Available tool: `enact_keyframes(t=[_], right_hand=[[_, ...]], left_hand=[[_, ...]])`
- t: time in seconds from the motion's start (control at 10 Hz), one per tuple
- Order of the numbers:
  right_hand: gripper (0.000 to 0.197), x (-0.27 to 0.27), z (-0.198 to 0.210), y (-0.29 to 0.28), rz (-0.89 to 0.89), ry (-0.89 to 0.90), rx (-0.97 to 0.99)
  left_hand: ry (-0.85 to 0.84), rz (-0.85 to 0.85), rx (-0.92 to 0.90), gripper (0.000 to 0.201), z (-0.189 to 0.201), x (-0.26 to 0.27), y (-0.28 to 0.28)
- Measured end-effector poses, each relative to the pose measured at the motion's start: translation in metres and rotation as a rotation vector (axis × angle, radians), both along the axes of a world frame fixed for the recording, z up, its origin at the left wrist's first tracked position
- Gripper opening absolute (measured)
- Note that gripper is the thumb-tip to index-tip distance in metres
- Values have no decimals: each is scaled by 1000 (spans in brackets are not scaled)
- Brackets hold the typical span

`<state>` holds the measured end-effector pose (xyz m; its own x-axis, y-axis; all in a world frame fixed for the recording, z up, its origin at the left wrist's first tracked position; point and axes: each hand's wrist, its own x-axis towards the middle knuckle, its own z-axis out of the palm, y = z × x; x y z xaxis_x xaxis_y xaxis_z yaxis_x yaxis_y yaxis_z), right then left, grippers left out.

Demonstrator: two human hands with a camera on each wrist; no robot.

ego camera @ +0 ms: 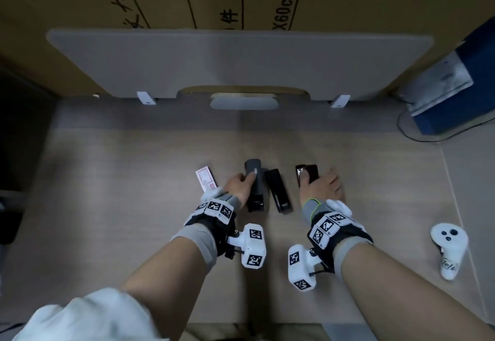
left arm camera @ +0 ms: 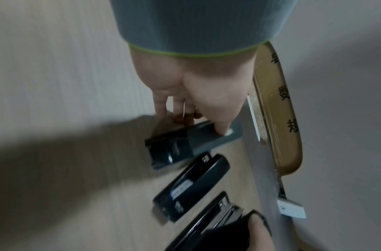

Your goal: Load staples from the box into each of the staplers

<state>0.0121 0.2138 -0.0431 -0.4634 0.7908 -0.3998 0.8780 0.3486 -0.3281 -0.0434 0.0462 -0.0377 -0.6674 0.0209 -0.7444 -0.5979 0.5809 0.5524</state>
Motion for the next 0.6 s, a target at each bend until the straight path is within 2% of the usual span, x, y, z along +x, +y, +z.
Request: enact_keyframes(t=[0.1, 0.2, 0.3, 0.4, 0.5, 0.6], right_hand=[[69, 6, -7, 20, 157, -145, -159], [70, 4, -4, 30, 328, -173, -196], [72, 0, -1, 33, 426, -193, -256], [79, 0, -2, 38, 438, -218, -314], [78, -1, 8, 36, 431, -200, -301], [72, -13, 33, 32, 415, -68, -315]], left_hand=[[16, 21, -2, 52, -4, 6, 22], [-11, 47, 32, 52, -3, 13, 45], [-13, 53, 33, 52, -1, 16, 59], [-31, 99, 39, 52, 0, 17, 58], [-36, 170, 61, 58, -2, 15, 54], [8, 193, 77, 59, 1, 6, 48]])
